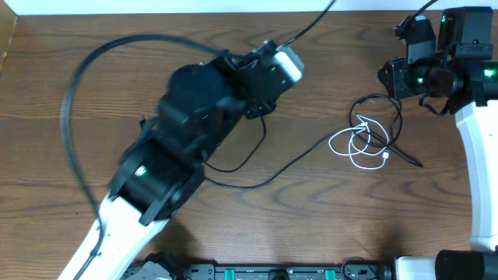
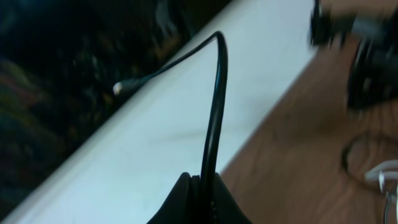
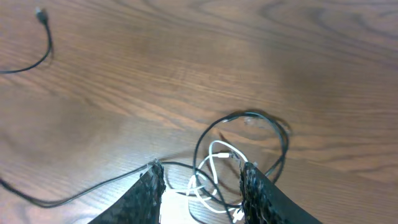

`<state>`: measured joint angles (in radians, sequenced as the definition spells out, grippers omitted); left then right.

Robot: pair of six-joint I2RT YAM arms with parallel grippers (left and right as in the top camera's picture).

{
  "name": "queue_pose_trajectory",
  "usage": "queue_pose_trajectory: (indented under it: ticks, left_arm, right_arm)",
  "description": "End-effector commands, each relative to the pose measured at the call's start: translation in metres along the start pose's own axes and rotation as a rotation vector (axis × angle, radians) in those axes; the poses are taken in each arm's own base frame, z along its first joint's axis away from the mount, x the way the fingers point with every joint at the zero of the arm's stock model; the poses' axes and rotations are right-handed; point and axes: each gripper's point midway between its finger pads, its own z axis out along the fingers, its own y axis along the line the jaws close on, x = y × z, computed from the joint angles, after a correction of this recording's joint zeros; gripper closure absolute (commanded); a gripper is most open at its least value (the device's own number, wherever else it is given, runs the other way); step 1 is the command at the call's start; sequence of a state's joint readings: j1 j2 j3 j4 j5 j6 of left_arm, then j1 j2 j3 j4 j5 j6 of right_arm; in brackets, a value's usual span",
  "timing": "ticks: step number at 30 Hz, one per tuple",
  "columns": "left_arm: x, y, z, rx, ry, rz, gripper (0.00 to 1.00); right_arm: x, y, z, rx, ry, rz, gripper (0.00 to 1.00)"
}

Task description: Untangle cables

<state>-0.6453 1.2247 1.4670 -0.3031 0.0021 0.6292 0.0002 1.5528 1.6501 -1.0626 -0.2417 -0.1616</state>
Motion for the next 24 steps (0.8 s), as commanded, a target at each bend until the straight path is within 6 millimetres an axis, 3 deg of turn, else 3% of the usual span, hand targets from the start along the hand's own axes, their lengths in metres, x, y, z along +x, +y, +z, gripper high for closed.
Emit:
queue_pose_trajectory:
  ticks: [1, 3, 6, 14, 19, 22, 24]
  left_arm:
    - [-0.041, 0.012, -0.026, -0.001, -0.159, -0.001, 0.93]
    - [-0.06, 0.018, -0.042, -0.008, -0.225, -0.002, 0.93]
    - [-0.07, 0.026, -0.051, -0.027, -0.251, -0.004, 0.93]
    - [-0.066, 0.039, -0.051, -0.098, -0.22, -0.004, 0.93]
    - [-0.067, 0.057, -0.06, -0.197, -0.207, 0.023, 0.93]
    - [-0.071, 0.067, -0.071, -0.237, -0.213, 0.021, 0.93]
    - [-0.073, 0.069, -0.078, -0.244, -0.219, 0.022, 0.93]
  right_arm:
    - [0.006, 0.031, 0.008, -0.101, 0.019, -0.027, 0.62]
    - [0.009, 0.052, 0.013, -0.131, 0.035, -0.071, 0.6]
    - [0.014, 0.092, 0.022, -0.192, 0.05, -0.161, 0.6]
    - [0.034, 0.158, 0.036, -0.173, 0.076, -0.384, 0.58]
    - [0.028, 0.201, 0.033, -0.227, 0.003, -0.465, 0.59]
    - [0.012, 0.211, 0.033, -0.179, -0.07, -0.444, 0.82]
    - [-0.003, 0.21, 0.032, -0.122, -0.132, -0.37, 0.84]
